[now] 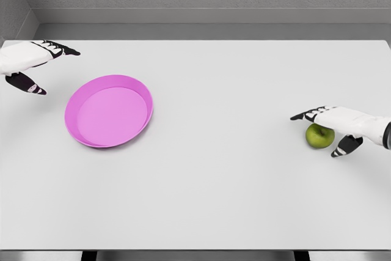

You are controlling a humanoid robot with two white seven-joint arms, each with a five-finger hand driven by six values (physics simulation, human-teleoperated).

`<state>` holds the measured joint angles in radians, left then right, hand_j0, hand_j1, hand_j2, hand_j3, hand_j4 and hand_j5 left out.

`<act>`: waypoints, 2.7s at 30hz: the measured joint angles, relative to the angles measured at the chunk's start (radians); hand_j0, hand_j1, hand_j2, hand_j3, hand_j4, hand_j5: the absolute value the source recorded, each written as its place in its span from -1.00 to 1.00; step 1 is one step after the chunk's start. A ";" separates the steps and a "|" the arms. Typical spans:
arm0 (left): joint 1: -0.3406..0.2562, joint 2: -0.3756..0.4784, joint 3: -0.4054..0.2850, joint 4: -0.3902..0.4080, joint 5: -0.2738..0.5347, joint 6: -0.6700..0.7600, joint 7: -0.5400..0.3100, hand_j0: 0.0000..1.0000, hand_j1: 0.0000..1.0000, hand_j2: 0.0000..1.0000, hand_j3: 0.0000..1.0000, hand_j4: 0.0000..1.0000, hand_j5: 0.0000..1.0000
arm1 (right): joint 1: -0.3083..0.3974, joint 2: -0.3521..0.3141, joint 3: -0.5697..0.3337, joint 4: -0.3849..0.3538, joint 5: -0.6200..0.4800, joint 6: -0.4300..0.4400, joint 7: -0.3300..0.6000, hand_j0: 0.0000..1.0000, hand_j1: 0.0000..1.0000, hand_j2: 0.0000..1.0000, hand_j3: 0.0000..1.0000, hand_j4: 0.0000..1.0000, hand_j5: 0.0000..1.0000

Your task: Put the apple on the plate with both arms

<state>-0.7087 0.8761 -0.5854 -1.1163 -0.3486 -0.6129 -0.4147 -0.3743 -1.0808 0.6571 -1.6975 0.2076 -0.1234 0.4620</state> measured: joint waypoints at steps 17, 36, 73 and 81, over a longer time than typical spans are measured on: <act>0.000 0.002 0.003 -0.001 -0.001 0.000 0.000 1.00 1.00 1.00 1.00 1.00 1.00 | -0.002 -0.001 0.013 -0.001 0.002 -0.003 0.022 0.14 0.14 0.14 0.14 0.14 0.14; 0.002 0.002 0.004 -0.002 -0.001 0.000 0.000 1.00 1.00 1.00 1.00 1.00 1.00 | -0.081 -0.001 0.003 -0.038 0.003 -0.011 0.023 0.10 0.10 0.10 0.10 0.10 0.10; 0.006 0.013 0.006 -0.014 0.000 0.000 0.000 1.00 1.00 1.00 1.00 1.00 1.00 | -0.267 0.354 0.108 -0.055 0.006 -0.103 0.062 0.09 0.09 0.09 0.09 0.09 0.09; 0.006 0.013 0.006 -0.014 -0.001 0.000 0.000 1.00 1.00 1.00 1.00 1.00 1.00 | -0.307 0.403 0.169 -0.056 0.009 -0.094 0.062 0.17 0.17 0.17 0.17 0.17 0.17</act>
<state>-0.7026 0.8887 -0.5793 -1.1305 -0.3492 -0.6128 -0.4147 -0.6811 -0.6783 0.8257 -1.7530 0.2162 -0.2173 0.5239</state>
